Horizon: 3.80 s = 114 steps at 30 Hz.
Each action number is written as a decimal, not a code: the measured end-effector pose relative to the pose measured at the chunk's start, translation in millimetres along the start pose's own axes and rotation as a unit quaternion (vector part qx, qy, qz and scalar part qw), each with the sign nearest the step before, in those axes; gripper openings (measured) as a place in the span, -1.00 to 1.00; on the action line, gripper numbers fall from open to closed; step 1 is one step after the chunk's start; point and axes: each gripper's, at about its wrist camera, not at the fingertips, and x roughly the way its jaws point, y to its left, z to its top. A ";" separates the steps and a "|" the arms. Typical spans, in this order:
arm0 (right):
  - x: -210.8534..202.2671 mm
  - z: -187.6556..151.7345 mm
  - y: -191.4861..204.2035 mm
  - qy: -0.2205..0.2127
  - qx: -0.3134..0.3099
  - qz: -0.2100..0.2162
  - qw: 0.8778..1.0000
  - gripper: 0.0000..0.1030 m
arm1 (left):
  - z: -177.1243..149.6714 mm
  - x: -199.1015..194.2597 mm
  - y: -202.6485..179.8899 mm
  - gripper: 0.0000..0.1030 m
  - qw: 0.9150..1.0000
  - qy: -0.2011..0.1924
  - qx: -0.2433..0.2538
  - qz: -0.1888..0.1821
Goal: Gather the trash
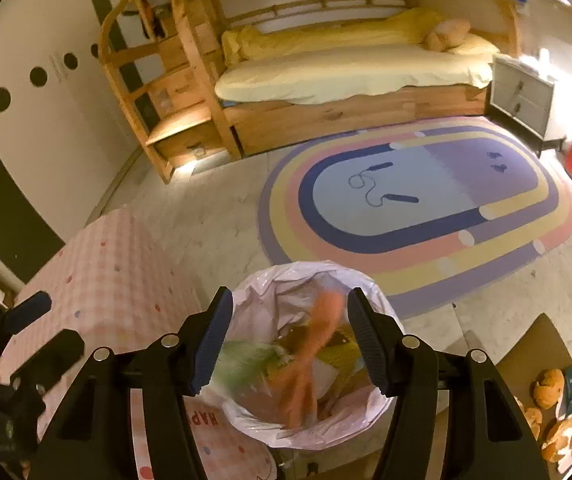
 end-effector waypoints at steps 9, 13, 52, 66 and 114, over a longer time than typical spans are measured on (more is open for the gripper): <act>-56.9 -29.1 15.8 -0.008 0.005 0.034 0.999 0.37 | -23.9 -41.2 26.5 0.86 0.999 0.011 -0.028 0.038; -89.9 -41.7 34.2 -0.019 -0.003 0.048 0.999 0.61 | -34.4 -75.8 34.7 0.86 0.998 0.005 -0.035 0.046; -255.4 -139.2 225.7 -0.030 -0.255 0.135 0.957 0.84 | -188.3 -353.0 120.6 0.87 0.937 0.028 -0.196 0.288; -250.8 -144.3 229.9 -0.024 -0.251 0.137 0.958 0.84 | -186.0 -351.7 122.3 0.87 0.938 0.027 -0.196 0.284; -248.5 -146.8 231.4 -0.024 -0.251 0.139 0.958 0.84 | -182.4 -350.8 121.7 0.87 0.939 0.024 -0.196 0.283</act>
